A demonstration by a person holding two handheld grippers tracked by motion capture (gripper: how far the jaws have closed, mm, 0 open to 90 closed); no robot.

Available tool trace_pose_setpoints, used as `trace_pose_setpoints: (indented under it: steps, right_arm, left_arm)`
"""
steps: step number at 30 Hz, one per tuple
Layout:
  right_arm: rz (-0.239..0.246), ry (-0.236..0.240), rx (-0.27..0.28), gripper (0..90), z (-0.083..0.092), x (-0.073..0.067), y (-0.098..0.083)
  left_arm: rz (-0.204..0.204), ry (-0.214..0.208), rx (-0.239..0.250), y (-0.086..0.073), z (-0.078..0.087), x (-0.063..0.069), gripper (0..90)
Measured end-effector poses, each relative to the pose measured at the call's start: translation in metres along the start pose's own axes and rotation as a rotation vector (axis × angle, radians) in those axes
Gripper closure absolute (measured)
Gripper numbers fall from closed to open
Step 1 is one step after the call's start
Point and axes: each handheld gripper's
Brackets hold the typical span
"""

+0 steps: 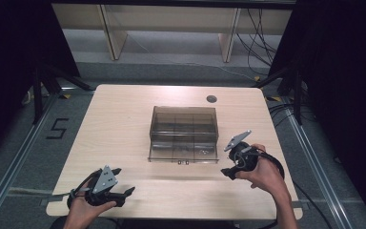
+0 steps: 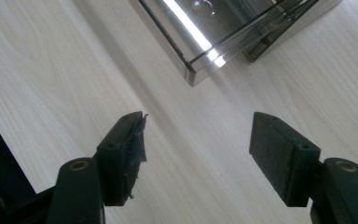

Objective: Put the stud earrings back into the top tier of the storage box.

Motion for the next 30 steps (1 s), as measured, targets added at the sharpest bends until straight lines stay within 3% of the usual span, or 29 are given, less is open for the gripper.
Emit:
trace_pose_setpoints:
  steps: [5,6,10,12,13,14,18,20,21,23,30]
  right_arm:
    - [-0.012,0.018,0.035,32.9,-0.003,-0.003,-0.001]
    - [-0.024,0.018,0.032,32.3,-0.004,-0.005,-0.001]
    - [-0.027,0.004,0.032,30.0,-0.009,-0.007,-0.002]
    - [-0.024,-0.002,0.042,29.2,-0.011,-0.007,-0.005]
    - [-0.048,0.0,0.028,28.7,-0.011,-0.008,-0.005]
    - [-0.046,0.002,0.034,28.6,-0.012,-0.008,-0.007]
    - [-0.058,-0.01,0.04,27.4,-0.018,-0.007,-0.012]
    - [-0.078,-0.017,0.029,27.0,-0.021,-0.007,-0.015]
    - [-0.08,-0.018,0.027,27.0,-0.022,-0.007,-0.016]
    - [-0.079,-0.024,0.036,27.0,-0.025,-0.007,-0.018]
    - [-0.082,0.003,0.074,26.1,-0.029,-0.01,-0.027]
  left_arm:
    - [0.005,-0.004,0.001,0.0,0.0,0.0,20.9]
    - [-0.01,-0.004,0.004,0.0,0.0,-0.001,20.9]
    - [0.024,-0.004,0.031,0.0,0.0,0.001,20.9]
    - [0.009,0.006,0.004,0.0,0.001,0.0,20.9]
    - [0.012,0.01,0.001,0.0,0.001,0.0,21.0]
    - [-0.014,0.004,0.0,0.0,0.001,-0.001,20.9]
    - [-0.015,-0.001,-0.006,0.001,0.001,-0.002,21.0]
    - [0.007,0.0,-0.006,0.0,0.001,0.0,20.9]
    - [-0.009,-0.003,-0.004,0.0,0.001,-0.001,20.9]
    - [0.011,0.002,0.004,0.0,0.001,0.001,20.9]
    - [-0.002,0.0,0.0,0.0,0.0,0.0,21.0]
Point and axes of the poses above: each handheld gripper's, and its own axes: z roughly backward along the jaws, y roughly out of its top, x roughly to its right, and after that the axes turned 6 degrees about z, right-handed
